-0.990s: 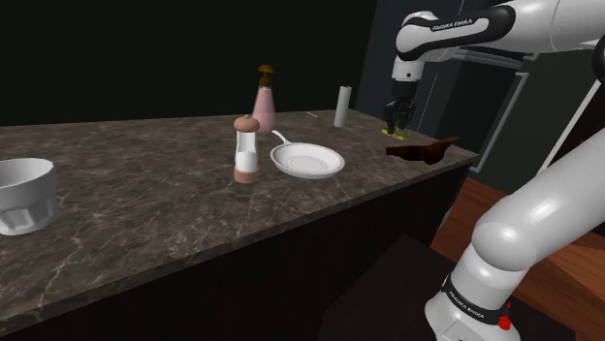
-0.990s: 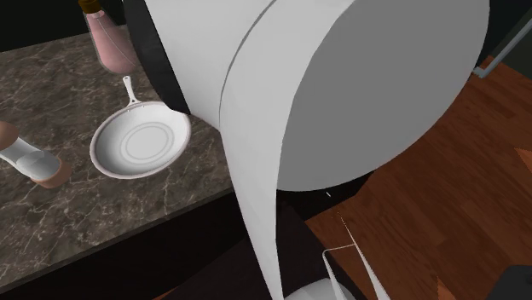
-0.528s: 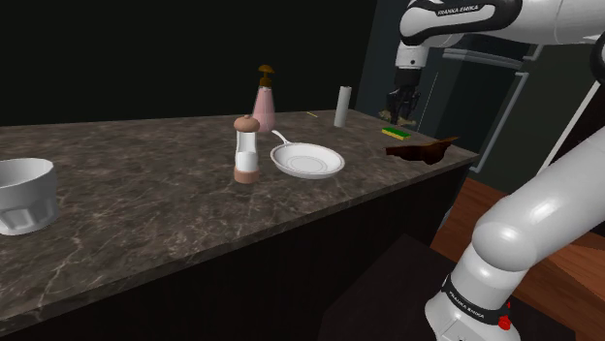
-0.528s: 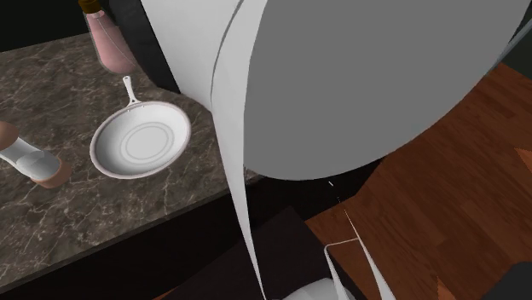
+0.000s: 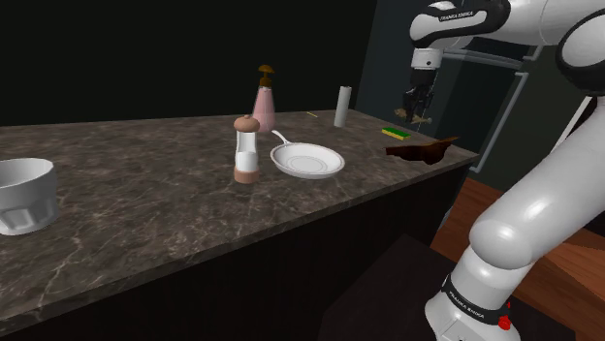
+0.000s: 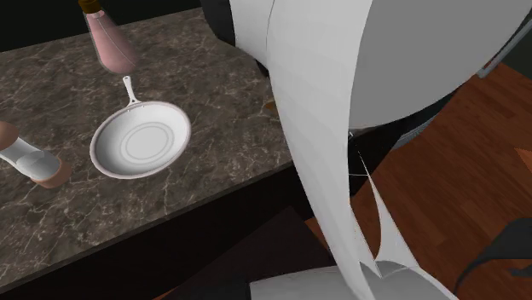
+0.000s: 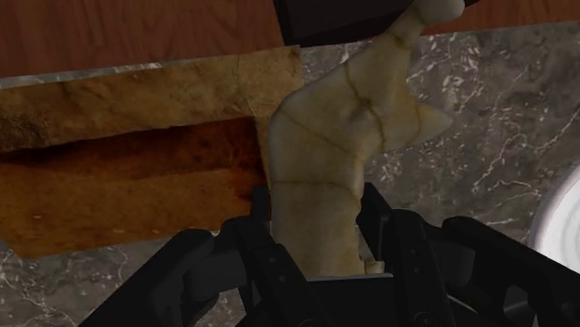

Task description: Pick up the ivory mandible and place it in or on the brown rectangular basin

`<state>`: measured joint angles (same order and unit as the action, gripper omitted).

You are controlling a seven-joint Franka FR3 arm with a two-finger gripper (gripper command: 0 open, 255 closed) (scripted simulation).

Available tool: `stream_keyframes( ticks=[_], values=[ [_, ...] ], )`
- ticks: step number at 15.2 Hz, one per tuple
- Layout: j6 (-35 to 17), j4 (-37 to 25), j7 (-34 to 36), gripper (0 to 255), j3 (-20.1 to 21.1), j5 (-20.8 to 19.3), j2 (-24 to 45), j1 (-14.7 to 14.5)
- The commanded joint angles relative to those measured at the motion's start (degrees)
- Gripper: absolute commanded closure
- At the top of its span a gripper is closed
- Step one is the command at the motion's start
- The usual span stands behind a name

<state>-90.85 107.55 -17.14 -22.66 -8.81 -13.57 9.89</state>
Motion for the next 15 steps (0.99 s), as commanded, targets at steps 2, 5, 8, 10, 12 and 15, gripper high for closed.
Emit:
stream_keyframes(
  ticks=[2, 5, 8, 10, 12, 15],
  values=[
    [-0.3, -3.2, -4.9, 255, -3.1, 0.3, 3.1, 1.5],
    [-0.6, -7.1, -9.9, 255, -6.2, 1.5, 7.2, 3.1],
    [-0.6, -11.7, -15.1, 255, -9.0, 3.4, 12.0, 5.0],
    [-0.4, -15.3, -18.6, 255, -10.8, 5.2, 15.6, 6.7],
    [-1.1, -15.8, -19.9, 255, -11.3, 5.9, 16.9, 7.4],
    [-3.5, -13.0, -19.5, 255, -11.2, 5.7, 16.5, 7.3]
  ],
)
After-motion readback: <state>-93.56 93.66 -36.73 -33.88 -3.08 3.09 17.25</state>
